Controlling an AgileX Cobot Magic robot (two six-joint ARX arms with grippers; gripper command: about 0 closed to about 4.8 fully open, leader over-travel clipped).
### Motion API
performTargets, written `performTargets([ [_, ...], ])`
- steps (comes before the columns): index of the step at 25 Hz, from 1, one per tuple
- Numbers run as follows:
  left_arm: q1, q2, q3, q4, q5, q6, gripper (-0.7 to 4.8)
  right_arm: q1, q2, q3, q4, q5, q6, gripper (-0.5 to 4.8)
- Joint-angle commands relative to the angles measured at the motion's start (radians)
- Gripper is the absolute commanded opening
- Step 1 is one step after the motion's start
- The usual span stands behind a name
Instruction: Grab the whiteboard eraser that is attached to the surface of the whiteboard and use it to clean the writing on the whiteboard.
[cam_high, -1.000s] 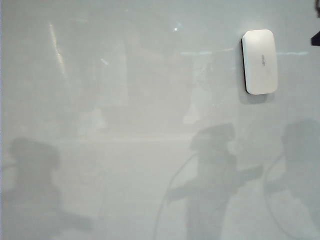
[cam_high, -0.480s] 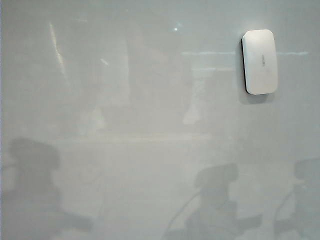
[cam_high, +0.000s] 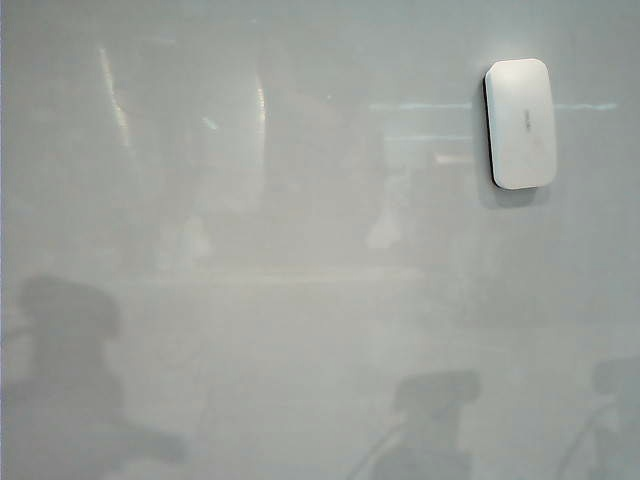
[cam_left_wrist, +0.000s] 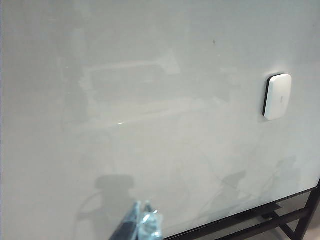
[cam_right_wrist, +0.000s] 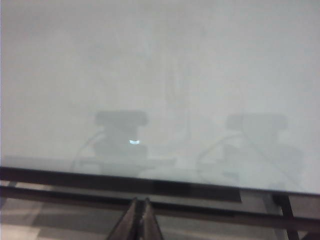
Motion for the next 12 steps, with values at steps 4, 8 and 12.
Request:
performTargets([
  [4,0.000,0.000,0.003,0.006,0.002,0.000,-0.05,0.003,-0.034,-0.015,-0.015,0.002,0.007,-0.08],
  [8,0.000,0.000,0.003,0.005,0.002,0.000,-0.05,0.002,-0.052,-0.015,-0.016,0.002,0.006,-0.08],
  [12,0.000,0.000,0.003,0.005,0.002,0.000,-0.05,0.001,-0.081,-0.015,-0.016,0.001,0.006,-0.08],
])
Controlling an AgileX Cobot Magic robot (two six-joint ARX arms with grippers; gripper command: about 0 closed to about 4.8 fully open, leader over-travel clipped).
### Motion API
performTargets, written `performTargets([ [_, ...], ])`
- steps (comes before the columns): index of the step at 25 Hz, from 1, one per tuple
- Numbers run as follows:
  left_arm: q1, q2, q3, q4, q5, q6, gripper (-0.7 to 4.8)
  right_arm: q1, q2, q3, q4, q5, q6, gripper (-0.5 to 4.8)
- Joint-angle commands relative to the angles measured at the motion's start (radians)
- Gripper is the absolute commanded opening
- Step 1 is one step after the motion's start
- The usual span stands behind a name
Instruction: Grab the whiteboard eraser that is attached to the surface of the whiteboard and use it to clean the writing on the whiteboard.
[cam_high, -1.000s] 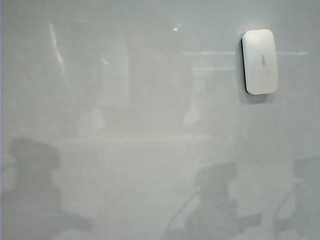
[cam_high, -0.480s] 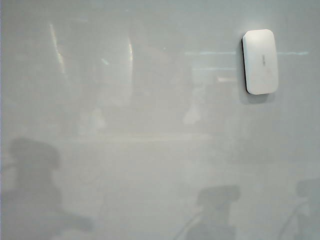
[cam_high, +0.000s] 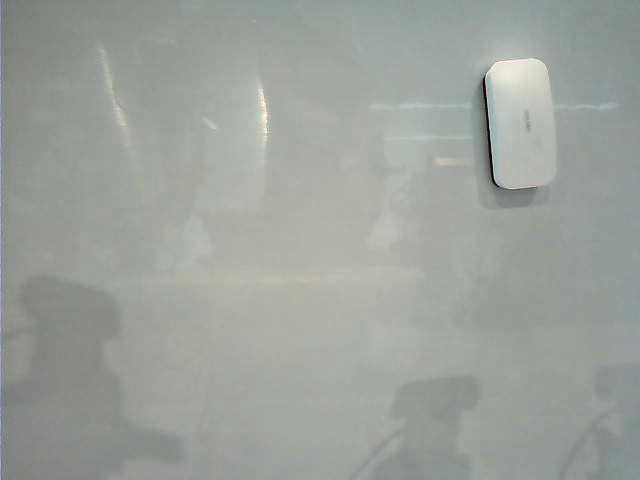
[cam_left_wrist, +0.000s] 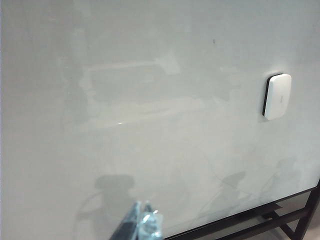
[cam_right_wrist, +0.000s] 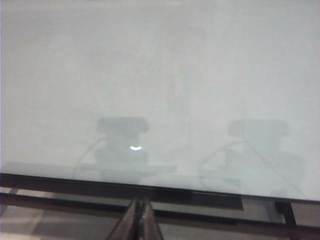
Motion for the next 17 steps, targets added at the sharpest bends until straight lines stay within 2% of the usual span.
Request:
performTargets([
  [1,0.000,0.000,0.003,0.005,0.002,0.001,-0.05,0.000,-0.035,0.001,0.003,0.001,0.003,-0.08],
  [17,0.000,0.000,0.003,0.005,0.002,0.001,-0.05,0.000,-0.058,0.001,0.010,0.002,0.003,-0.08],
])
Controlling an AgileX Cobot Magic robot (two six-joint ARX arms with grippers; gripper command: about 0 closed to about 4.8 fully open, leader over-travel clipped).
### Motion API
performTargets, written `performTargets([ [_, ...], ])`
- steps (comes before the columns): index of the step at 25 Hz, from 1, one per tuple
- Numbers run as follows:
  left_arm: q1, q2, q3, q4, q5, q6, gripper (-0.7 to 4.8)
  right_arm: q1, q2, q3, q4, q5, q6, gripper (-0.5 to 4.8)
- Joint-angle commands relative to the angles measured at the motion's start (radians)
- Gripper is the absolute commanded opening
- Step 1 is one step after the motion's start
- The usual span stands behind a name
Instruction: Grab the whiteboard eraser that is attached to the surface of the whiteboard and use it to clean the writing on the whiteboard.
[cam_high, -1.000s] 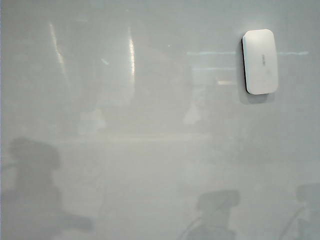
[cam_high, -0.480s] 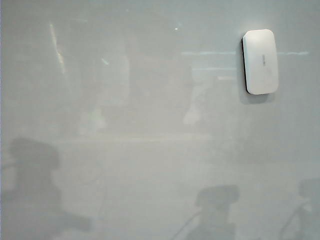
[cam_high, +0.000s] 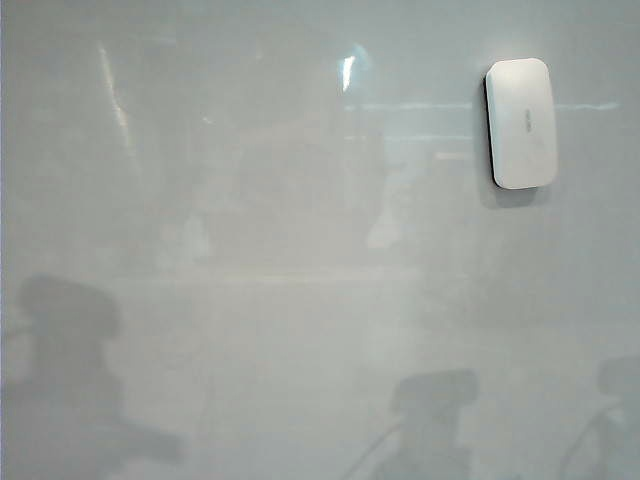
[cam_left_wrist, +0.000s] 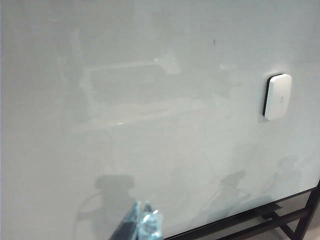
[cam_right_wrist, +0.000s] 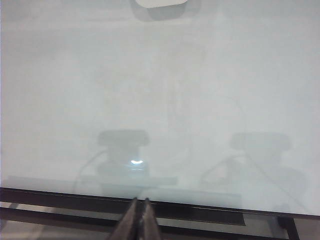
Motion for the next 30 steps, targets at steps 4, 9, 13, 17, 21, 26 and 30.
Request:
performTargets([
  [4,0.000,0.001,0.001,0.025,-0.003,0.016,-0.05,0.001,0.000,0.002,0.009,0.002,0.003,-0.08],
  [9,0.000,0.001,-0.177,0.139,-0.023,0.050,-0.05,0.001,0.000,0.002,0.009,0.002,0.003,-0.08],
  [13,0.000,0.001,-0.392,0.404,-0.021,0.030,-0.05,0.001,0.000,0.002,0.009,0.002,0.003,-0.08],
  [17,0.000,0.000,-0.605,0.691,-0.030,-0.024,-0.05,0.001,0.000,0.002,0.009,0.002,0.003,-0.08],
  [21,0.000,-0.032,-0.882,1.016,-0.128,-0.038,-0.05,0.001,0.000,0.002,0.009,0.002,0.003,-0.08],
  [26,0.000,-0.031,-1.095,1.135,-0.274,-0.053,-0.05,0.001,-0.001,0.002,0.009,0.002,0.003,-0.08],
  [30,0.000,-0.031,-1.217,1.146,-0.271,-0.062,-0.05,0.001,-0.001,0.002,0.009,0.002,0.003,-0.08],
])
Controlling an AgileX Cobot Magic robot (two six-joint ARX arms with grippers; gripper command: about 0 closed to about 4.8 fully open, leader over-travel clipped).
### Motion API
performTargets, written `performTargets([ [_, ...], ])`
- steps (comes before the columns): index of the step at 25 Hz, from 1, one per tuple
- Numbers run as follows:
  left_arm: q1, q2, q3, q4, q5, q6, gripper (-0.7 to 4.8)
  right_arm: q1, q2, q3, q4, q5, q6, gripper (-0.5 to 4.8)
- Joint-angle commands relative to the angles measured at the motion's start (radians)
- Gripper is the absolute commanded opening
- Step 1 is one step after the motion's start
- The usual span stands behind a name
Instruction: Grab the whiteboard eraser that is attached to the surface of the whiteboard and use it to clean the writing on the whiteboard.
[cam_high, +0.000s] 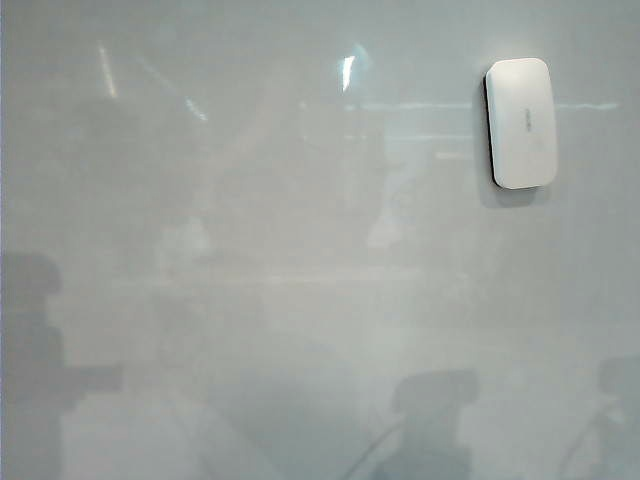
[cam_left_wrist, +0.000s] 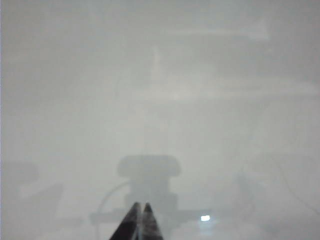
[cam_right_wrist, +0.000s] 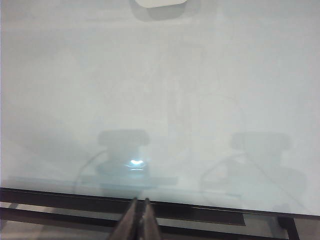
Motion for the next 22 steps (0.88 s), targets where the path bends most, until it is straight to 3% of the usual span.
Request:
performTargets([
  [1,0.000,0.000,-0.063,0.027,-0.001,-0.011,-0.05,0.001,-0.001,0.002,0.009,0.001,0.003,-0.08],
  [10,0.000,0.000,-0.164,0.015,-0.003,-0.015,-0.05,0.001,-0.001,0.002,0.009,0.001,0.003,-0.08],
  [22,0.000,0.000,-0.164,0.006,-0.022,-0.010,-0.05,0.001,-0.001,0.002,0.009,0.001,0.003,-0.08],
])
